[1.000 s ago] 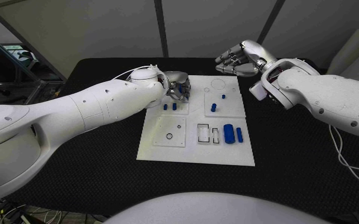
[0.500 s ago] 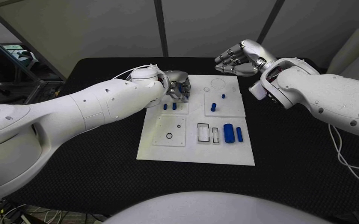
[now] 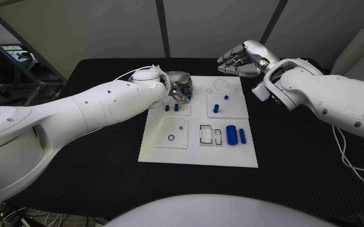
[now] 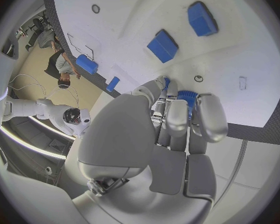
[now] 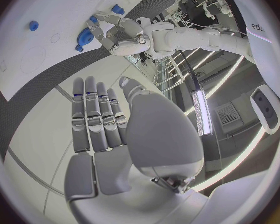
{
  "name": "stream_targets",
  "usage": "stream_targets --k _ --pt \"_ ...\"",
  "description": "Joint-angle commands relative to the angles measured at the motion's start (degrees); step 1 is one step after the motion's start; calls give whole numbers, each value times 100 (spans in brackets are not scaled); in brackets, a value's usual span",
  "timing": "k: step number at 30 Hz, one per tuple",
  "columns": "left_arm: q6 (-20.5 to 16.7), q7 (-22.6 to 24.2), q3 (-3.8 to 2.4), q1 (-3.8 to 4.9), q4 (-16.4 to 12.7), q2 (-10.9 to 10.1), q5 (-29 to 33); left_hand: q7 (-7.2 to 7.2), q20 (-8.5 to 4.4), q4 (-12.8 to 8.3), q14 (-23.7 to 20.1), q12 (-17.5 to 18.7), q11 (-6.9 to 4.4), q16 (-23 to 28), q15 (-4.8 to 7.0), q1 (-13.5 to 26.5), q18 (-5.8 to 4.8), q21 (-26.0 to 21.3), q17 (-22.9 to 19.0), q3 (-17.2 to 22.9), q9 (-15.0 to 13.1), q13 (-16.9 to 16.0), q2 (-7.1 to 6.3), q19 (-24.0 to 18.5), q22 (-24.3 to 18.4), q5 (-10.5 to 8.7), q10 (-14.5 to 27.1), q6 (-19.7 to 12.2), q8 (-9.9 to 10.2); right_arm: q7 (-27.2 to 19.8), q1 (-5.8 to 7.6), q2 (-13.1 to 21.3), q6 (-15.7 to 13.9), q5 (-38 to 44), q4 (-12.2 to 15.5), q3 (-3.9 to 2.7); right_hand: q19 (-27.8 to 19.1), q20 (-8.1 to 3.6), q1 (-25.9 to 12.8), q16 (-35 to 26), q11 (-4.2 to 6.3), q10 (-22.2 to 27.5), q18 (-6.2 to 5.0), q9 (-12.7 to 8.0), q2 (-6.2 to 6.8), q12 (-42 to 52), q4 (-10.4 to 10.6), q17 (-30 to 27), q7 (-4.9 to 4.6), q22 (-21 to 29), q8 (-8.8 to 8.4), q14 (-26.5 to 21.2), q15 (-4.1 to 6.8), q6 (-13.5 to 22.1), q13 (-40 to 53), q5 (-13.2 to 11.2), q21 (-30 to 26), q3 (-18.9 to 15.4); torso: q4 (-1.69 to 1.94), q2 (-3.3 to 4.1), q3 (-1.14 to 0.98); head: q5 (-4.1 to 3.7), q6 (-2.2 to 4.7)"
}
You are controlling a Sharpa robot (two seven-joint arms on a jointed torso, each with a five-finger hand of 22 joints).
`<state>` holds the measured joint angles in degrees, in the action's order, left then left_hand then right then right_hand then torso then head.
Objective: Assemble the parts on the task board
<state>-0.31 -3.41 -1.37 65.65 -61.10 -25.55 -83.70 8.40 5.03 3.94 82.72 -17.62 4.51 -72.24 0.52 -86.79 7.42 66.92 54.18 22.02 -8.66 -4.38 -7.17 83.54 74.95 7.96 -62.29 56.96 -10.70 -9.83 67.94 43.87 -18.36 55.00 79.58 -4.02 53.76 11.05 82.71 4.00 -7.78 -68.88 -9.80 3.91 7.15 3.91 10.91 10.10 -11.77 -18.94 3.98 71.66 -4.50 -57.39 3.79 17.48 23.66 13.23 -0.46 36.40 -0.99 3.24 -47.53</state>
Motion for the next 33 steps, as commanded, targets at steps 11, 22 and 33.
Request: stream_targets --k 11,22,33 --pt "-334 108 8 -32 -241 -177 -2 25 11 -127 44 160 8 -39 -19 142 -279 89 -47 318 42 8 -132 44 79 15 -159 152 81 -35 9 1 29 3 6 -4 44 10 -46 -30 0 57 -63 -2 -32 -11 -21 -9 4 5 -9 -11 -45 27 -2 25 -30 -15 5 -11 4 3 34" --pt "-441 80 -80 -31 -525 -426 1 29 11 -144 42 185 10 -42 -21 177 -280 96 -56 355 49 5 -153 44 88 13 -176 163 96 -40 9 4 31 3 -18 -4 44 10 -46 -30 0 57 -63 -2 -32 -11 -21 -9 4 5 -9 -11 -45 27 -2 25 -30 -15 3 -5 0 14 64" --pt "-368 2 -230 -30 -893 -769 53 33 11 -157 41 205 12 -44 -23 208 -280 99 -66 386 53 1 -165 42 94 11 -195 181 105 -42 8 19 32 3 -28 -4 44 10 -46 -30 0 57 -63 -2 -32 -11 -21 -9 4 5 -9 -11 -45 27 -2 25 -30 -15 9 -9 -3 33 68"
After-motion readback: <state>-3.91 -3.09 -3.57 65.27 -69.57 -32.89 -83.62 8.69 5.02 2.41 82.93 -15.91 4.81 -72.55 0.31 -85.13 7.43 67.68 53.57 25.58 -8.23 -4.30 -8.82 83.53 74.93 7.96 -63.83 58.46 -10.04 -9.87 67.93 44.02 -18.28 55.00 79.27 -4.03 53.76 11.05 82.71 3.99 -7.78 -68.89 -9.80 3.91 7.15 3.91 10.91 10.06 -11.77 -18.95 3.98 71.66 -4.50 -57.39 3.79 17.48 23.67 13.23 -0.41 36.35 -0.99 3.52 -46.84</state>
